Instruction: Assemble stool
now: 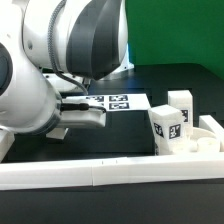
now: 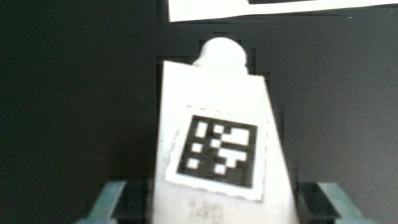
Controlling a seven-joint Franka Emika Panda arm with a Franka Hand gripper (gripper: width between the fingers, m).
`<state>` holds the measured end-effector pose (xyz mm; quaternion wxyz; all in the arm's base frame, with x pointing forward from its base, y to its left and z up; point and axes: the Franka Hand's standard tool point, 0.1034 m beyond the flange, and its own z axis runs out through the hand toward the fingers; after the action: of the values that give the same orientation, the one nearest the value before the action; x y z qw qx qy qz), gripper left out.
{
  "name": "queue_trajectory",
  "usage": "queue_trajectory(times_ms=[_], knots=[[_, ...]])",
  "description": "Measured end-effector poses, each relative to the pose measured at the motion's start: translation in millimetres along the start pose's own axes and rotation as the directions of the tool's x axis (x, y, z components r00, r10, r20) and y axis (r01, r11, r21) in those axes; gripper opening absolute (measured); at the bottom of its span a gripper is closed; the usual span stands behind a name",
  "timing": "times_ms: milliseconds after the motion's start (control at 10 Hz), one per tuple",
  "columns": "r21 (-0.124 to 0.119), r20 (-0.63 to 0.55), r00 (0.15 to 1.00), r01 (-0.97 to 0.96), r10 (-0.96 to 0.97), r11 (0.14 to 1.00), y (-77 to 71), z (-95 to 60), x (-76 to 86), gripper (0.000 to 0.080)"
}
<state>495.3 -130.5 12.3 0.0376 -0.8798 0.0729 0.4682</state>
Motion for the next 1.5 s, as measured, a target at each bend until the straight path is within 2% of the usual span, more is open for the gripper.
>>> queue_trajectory(times_ms=[200, 300, 400, 500, 600, 700, 800, 900, 1000, 1100, 1200, 1300, 1400, 1500], knots=[[0.000, 0.000, 1.000, 0.000, 0.000, 1.000, 0.2, -0.1, -0.1, 0.0324], [-0.005, -0.004, 1.000, 0.005, -0.005, 1.000, 0.2, -6.4, -2.9, 0.0324], [-0.016, -0.059, 0.998, 0.025, -0.026, 1.000, -6.5, -40.0, -18.1, 0.0324], [-0.012, -0.103, 0.994, 0.035, -0.036, 0.999, -14.8, -64.3, -35.2, 0.0324], [-0.038, -0.129, 0.990, 0.045, -0.050, 0.998, -19.5, -77.7, -45.0, 0.0324], [-0.080, -0.147, 0.987, 0.048, -0.060, 0.996, -21.0, -84.7, -49.8, 0.0325], [-0.085, -0.222, 0.973, 0.048, -0.066, 0.995, -20.3, -88.3, -40.0, 0.0325], [-0.087, -0.281, 0.957, 0.046, -0.069, 0.995, -18.1, -91.1, -38.3, 0.0325], [-0.088, -0.353, 0.933, 0.037, -0.066, 0.995, -22.5, -99.0, -41.1, 0.0325], [-0.083, -0.388, 0.920, 0.032, -0.062, 0.996, -40.0, -117.0, -59.8, 0.0325], [-0.090, -0.478, 0.875, 0.038, -0.076, 0.995, -57.7, -142.4, -71.2, 0.0325], [-0.080, -0.555, 0.829, 0.029, -0.069, 0.996, -73.1, -157.4, -82.2, 0.0325], [-0.084, -0.594, 0.801, 0.033, -0.077, 0.996, -79.2, -158.7, -84.7, 0.0325], [-0.090, -0.653, 0.752, 0.035, -0.085, 0.995, -77.7, -161.8, -78.7, 0.0325]])
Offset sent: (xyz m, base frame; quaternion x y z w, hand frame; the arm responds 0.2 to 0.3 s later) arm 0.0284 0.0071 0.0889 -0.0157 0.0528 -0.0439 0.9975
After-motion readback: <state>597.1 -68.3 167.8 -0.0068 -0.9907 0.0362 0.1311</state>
